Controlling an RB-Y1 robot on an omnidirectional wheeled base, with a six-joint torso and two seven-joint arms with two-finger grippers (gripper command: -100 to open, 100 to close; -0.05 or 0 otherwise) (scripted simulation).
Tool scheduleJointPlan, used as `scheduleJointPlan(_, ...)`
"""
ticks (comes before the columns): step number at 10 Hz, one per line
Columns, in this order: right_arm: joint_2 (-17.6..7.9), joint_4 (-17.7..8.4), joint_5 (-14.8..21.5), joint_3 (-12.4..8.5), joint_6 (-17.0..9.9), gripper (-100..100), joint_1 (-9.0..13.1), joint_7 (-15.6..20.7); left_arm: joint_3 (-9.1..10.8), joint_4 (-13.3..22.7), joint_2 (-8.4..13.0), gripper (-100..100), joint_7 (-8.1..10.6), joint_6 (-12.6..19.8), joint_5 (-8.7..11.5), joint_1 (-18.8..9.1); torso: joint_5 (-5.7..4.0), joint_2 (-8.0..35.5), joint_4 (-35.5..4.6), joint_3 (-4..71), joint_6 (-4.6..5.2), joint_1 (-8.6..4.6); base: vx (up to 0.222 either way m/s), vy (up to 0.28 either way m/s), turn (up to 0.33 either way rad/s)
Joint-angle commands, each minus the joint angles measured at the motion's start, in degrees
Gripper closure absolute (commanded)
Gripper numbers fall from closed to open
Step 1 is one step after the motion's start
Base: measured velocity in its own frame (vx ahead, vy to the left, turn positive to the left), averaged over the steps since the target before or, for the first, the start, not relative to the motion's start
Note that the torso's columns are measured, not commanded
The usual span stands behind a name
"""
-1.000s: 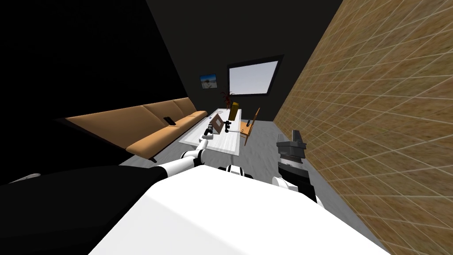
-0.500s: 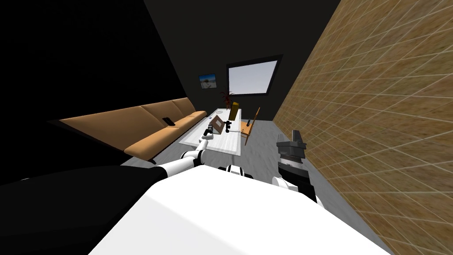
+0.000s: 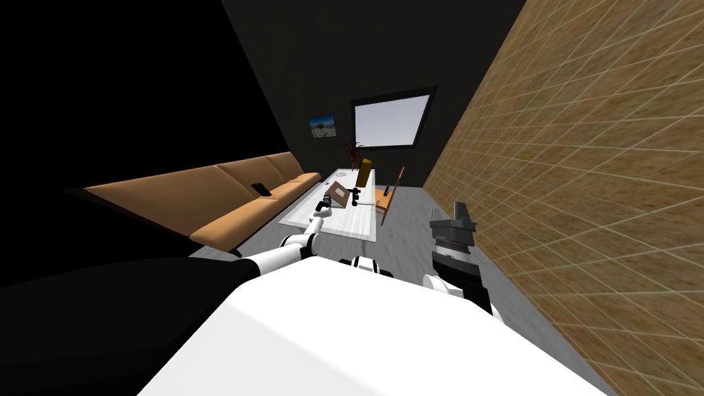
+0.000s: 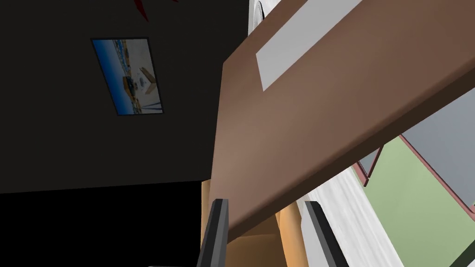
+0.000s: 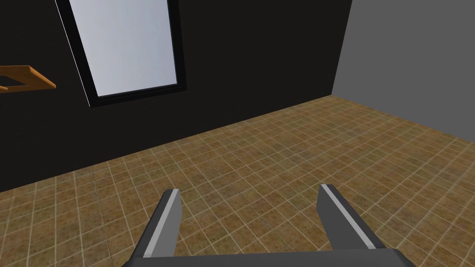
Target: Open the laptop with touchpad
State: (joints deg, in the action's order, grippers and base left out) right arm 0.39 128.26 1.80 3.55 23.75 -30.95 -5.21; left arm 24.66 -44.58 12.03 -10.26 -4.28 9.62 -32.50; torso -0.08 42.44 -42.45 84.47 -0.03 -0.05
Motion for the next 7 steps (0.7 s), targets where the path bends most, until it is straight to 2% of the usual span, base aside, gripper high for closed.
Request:
scheduleJointPlan(1,0.0,0.0,0.0,0.0,0.0,0,0.0,0.0,-0.46,0.0,0.2,100,-0.76,0.6,4.3,0.1,-0.01,0.0,0.0,0.0,-0.01,-0.02,-0.006,0.058,-0.037)
scheduleJointPlan(6,0.0,0.0,0.0,0.0,0.0,0,0.0,0.0,-1.11,0.2,0.3,100,-1.77,1.5,11.7,0.4,0.04,0.0,0.0,0.0,-0.01,0.03,-0.006,0.052,-0.027)
scheduleJointPlan(7,0.0,0.0,0.0,0.0,0.0,0,0.0,0.0,-1.44,0.3,0.4,100,-2.27,1.9,13.7,0.5,0.02,0.0,0.0,0.0,-0.04,0.0,-0.018,0.056,-0.032)
